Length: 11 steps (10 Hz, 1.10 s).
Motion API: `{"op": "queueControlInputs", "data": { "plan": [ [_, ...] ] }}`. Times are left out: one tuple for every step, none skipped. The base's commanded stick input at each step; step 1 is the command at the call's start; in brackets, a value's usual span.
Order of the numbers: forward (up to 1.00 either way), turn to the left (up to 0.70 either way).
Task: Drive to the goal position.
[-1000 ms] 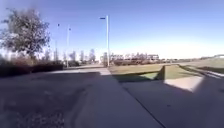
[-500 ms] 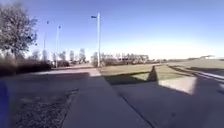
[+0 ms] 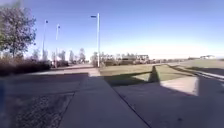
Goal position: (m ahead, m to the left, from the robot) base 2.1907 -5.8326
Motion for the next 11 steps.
{"op": "queueControlInputs", "data": {
  "plan": [
    [0.00,-0.70],
    [0.14,-0.64],
    [0.00,-0.70],
    [0.00,-0.70],
    [0.00,-0.70],
    [0.00,-0.70],
    [0.00,-0.70],
    [0.00,-0.70],
    [0.31,-0.62],
    [0.30,-0.60],
    [0.30,-0.60]
  ]
}}
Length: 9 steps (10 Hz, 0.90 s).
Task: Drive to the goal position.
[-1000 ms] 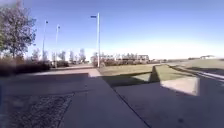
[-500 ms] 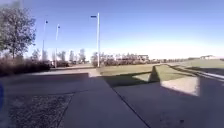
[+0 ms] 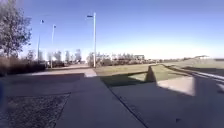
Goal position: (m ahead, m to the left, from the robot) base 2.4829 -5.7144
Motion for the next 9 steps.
{"op": "queueControlInputs", "data": {
  "plan": [
    [0.30,-0.60],
    [0.32,-0.62],
    [0.31,-0.62],
    [0.07,-0.66],
    [0.24,-0.56],
    [0.70,-0.35],
    [0.70,-0.35],
    [0.70,-0.35],
    [0.70,-0.35]
  ]
}}
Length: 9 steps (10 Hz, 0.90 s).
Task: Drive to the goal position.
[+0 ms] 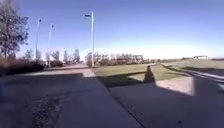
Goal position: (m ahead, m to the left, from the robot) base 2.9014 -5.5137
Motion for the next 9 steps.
{"op": "queueControlInputs", "data": {
  "plan": [
    [0.70,-0.35],
    [0.70,-0.35],
    [0.70,-0.35],
    [0.70,-0.35],
    [0.70,-0.35],
    [0.70,-0.35],
    [0.70,-0.35],
    [0.70,-0.35],
    [0.70,-0.35]
  ]
}}
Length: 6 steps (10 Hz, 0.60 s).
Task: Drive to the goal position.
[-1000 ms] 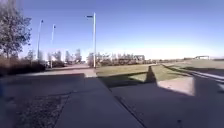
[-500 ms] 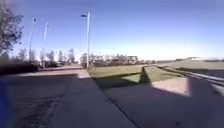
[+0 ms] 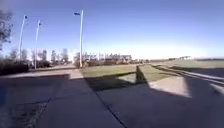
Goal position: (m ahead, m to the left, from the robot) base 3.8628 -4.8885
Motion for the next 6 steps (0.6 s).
{"op": "queueControlInputs", "data": {
  "plan": [
    [0.70,-0.35],
    [0.70,-0.35],
    [0.70,-0.35],
    [0.70,-0.35],
    [0.70,-0.35],
    [0.70,-0.35]
  ]
}}
